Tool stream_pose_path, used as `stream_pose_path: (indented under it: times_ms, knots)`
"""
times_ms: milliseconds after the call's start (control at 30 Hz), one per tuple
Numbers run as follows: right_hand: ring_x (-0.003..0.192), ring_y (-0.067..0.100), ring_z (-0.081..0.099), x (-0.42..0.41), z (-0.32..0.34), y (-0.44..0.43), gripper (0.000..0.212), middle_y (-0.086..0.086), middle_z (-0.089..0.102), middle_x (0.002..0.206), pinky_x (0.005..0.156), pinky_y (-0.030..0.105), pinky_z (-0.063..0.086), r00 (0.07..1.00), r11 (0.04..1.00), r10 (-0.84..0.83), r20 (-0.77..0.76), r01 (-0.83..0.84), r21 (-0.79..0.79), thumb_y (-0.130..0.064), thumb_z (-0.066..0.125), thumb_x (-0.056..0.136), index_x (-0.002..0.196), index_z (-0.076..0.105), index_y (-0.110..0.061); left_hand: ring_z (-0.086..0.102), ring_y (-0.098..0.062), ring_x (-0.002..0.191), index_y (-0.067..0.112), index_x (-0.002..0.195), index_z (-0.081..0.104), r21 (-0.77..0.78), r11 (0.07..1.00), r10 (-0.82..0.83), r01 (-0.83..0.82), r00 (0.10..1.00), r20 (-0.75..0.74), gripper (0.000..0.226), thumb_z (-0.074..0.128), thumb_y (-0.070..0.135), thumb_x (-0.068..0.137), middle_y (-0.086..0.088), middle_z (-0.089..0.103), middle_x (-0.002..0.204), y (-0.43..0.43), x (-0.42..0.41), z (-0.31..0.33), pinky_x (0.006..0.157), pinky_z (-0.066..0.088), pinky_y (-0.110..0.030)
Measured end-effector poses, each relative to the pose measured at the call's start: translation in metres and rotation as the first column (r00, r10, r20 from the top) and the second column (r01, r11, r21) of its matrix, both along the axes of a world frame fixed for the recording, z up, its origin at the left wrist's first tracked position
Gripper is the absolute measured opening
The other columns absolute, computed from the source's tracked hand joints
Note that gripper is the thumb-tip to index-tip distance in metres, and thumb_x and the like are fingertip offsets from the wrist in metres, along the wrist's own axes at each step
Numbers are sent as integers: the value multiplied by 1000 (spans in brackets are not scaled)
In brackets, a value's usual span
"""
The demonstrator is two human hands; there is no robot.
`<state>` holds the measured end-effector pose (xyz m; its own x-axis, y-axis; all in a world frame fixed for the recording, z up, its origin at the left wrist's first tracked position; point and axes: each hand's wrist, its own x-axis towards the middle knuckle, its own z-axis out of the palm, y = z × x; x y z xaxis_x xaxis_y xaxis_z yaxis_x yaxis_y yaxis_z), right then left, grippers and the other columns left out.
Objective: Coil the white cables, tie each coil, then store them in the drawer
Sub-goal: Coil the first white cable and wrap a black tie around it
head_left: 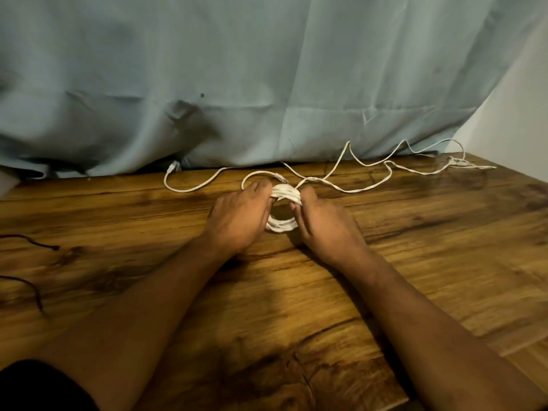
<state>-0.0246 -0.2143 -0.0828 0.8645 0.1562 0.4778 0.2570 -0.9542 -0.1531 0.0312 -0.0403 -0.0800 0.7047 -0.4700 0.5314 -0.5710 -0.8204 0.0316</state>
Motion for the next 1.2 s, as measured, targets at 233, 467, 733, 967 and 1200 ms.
stream_pose_path:
  times_ms: [233, 467, 733, 967, 1200]
  knots:
    - [89, 41, 68, 0, 0, -3, 18, 13, 71, 104, 66, 39, 35, 999, 996, -51, 14, 52, -69, -33, 36, 109, 117, 39, -17, 61, -28, 103, 18, 126, 48, -15, 997, -74, 74, 997, -19, 25, 41, 33, 107, -6, 60, 122, 2, 1, -5, 75, 41, -38]
    - [88, 42, 67, 6, -9, -3, 18, 17, 71, 99, 65, 40, 36, 996, 999, -39, -77, 38, -16, -34, 37, 110, 113, 40, -17, 57, -24, 105, 18, 114, 51, -78, 981, -188, 180, 974, -122, 17, 43, 31, 106, -6, 60, 114, 5, 15, -19, 88, 48, -44]
    - [89, 45, 66, 8, -12, -6, 17, 21, 71, 100, 65, 41, 33, 998, 999, -37, -58, 38, 28, -31, 39, 109, 113, 40, -15, 65, -14, 92, 17, 106, 61, -711, 682, -589, 171, 705, -396, 12, 49, 20, 105, 2, 70, 92, -6, 13, -27, 91, 50, -41]
    - [89, 43, 66, 10, -11, -11, 18, 18, 70, 99, 69, 44, 43, 996, 996, -53, -65, 57, 67, -32, 38, 109, 116, 40, -16, 58, -12, 69, -14, 123, 51, -864, 502, -813, 13, 348, -467, 48, 59, 24, 94, 4, 55, 71, -14, 9, -15, 76, 45, -32]
    - [84, 36, 66, 5, -6, -11, 22, 11, 69, 96, 69, 43, 48, 999, 999, -39, -31, 40, 30, -35, 36, 109, 118, 42, -16, 47, -10, 65, 10, 96, 61, -867, 499, -829, 3, 294, -476, 26, 56, 36, 97, 6, 45, 67, -9, 12, -6, 69, 38, -30]
